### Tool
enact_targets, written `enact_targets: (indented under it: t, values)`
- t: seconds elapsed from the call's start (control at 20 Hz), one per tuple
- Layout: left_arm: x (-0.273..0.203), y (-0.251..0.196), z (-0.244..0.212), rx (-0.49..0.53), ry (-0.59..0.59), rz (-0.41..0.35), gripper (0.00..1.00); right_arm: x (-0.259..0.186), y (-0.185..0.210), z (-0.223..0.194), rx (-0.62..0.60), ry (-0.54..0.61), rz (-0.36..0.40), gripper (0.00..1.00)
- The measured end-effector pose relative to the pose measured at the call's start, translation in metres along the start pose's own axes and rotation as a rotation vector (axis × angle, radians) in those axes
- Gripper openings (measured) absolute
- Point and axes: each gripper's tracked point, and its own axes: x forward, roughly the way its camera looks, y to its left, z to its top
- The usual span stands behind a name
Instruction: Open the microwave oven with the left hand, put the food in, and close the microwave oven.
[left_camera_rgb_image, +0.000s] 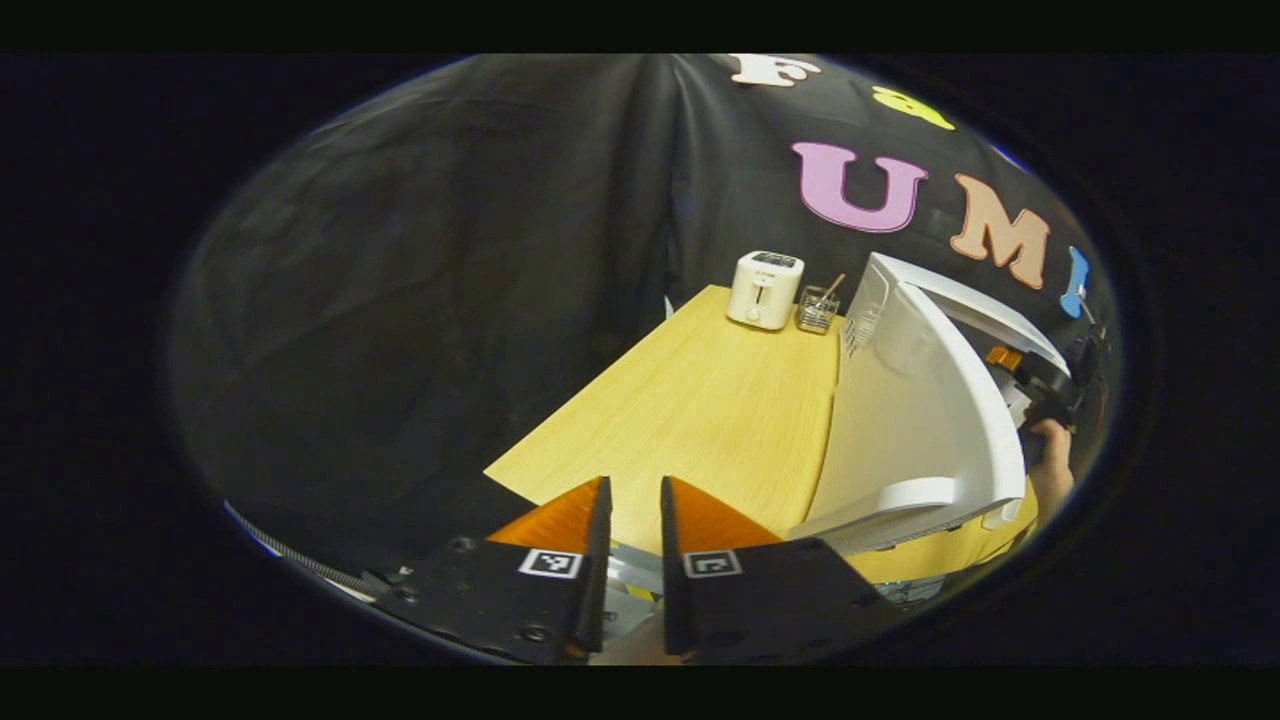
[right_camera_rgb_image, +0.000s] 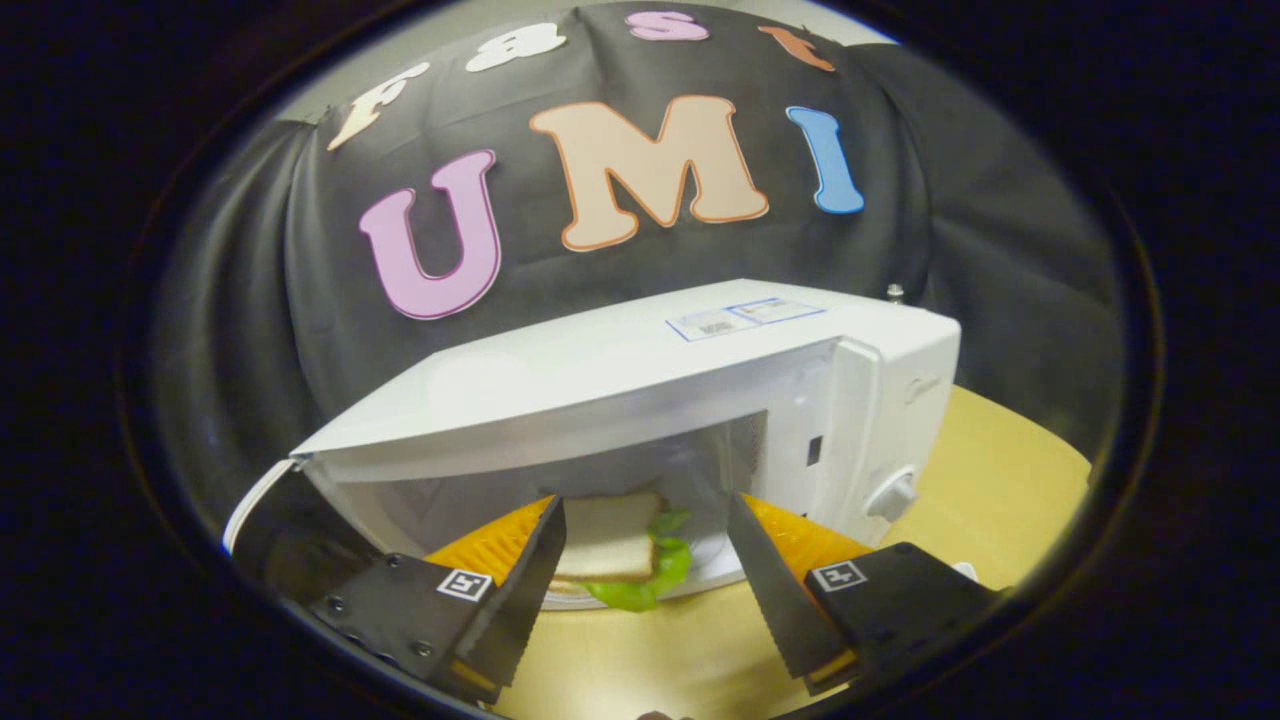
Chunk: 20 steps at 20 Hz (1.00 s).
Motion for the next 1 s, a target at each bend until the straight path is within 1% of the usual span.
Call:
enact_targets:
  t: [0.15,0.2,0.3,0.35,0.4,0.45,0.5,0.55,0.6,0.85,0.9,0.95,1.0]
  values:
    - [-0.001,-0.006,0.002,0.020,-0.006,-0.017,0.03,-0.040,-0.009,0.008,0.019,-0.011,0.016,0.99]
    - [-0.001,-0.009,0.004,0.028,-0.011,-0.026,0.00,-0.054,-0.013,0.009,0.020,-0.007,0.019,0.91]
    - [0.000,-0.013,0.004,0.059,-0.014,-0.040,0.01,-0.084,-0.020,0.010,0.036,0.009,0.024,0.91]
    - [0.000,-0.017,0.006,0.073,-0.018,-0.052,0.00,-0.100,-0.025,0.012,0.049,0.008,0.016,0.99]
    - [-0.001,-0.020,0.010,0.086,-0.028,-0.067,0.02,-0.115,-0.028,0.015,0.060,0.008,0.015,0.99]
    - [0.000,-0.024,0.015,0.103,-0.043,-0.086,0.02,-0.129,-0.034,0.015,0.066,0.008,0.006,0.91]
    - [0.001,-0.028,0.020,0.124,-0.054,-0.107,0.01,-0.143,-0.040,0.014,0.064,0.010,-0.005,0.90]
    - [0.001,-0.033,0.021,0.147,-0.061,-0.128,0.00,-0.157,-0.050,0.013,0.064,0.015,-0.028,0.90]
    - [0.002,-0.039,0.024,0.169,-0.068,-0.151,0.01,-0.169,-0.058,0.012,0.073,0.018,-0.039,0.99]
    - [0.002,-0.073,0.027,0.250,-0.080,-0.282,0.01,-0.213,-0.106,0.007,0.132,0.031,-0.147,0.99]
    - [0.002,-0.080,0.028,0.257,-0.081,-0.306,0.00,-0.225,-0.114,-0.005,0.142,0.039,-0.170,0.99]
    - [0.003,-0.085,0.028,0.266,-0.081,-0.325,0.02,-0.233,-0.121,-0.009,0.152,0.045,-0.188,0.99]
    - [0.005,-0.089,0.028,0.276,-0.078,-0.336,0.01,-0.242,-0.126,-0.015,0.157,0.055,-0.201,0.99]
